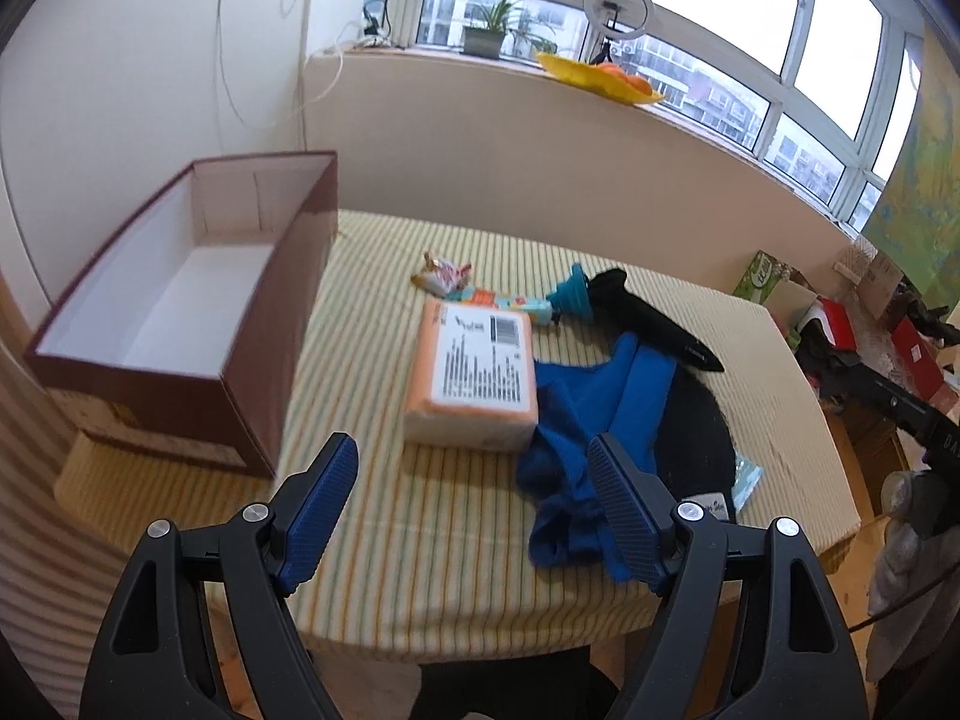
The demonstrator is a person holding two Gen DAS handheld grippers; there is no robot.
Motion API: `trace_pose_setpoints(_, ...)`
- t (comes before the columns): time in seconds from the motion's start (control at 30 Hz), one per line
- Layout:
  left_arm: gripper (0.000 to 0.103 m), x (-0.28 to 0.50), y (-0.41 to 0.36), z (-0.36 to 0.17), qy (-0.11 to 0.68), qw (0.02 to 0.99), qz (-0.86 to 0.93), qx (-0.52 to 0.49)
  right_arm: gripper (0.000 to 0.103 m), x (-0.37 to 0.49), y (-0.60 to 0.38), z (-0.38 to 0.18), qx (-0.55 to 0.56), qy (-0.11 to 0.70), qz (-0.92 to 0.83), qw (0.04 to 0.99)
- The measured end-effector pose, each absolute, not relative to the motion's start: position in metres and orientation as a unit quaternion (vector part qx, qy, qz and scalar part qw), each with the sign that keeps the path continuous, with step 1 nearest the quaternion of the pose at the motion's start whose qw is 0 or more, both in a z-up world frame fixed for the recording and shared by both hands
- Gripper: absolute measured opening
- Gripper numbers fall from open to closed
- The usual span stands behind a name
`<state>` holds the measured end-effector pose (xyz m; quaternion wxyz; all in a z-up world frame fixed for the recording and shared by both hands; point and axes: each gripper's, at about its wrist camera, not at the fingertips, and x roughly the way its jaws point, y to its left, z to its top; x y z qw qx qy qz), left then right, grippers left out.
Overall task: Organize soft objects
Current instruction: 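Move both tools down toward the blue towel on the black glove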
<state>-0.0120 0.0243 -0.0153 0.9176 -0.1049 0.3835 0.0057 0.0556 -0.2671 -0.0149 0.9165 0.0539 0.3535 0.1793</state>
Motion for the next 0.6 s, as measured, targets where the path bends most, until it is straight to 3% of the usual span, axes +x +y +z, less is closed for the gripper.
trace_pose_setpoints(0.17,0.079,-0.008,0.011,-0.034,0.413,0.903,-0.026,-0.117,0.102,0.074,-0.256,-0.024,0.081,0.396,0.257,0.878)
trace_pose_setpoints(0.6,0.079,0.001,-0.023,-0.065,0.458,0.876,-0.076,-0.128,0.101,0.156,-0.160,-0.065,-0.013,0.500,0.340,0.797)
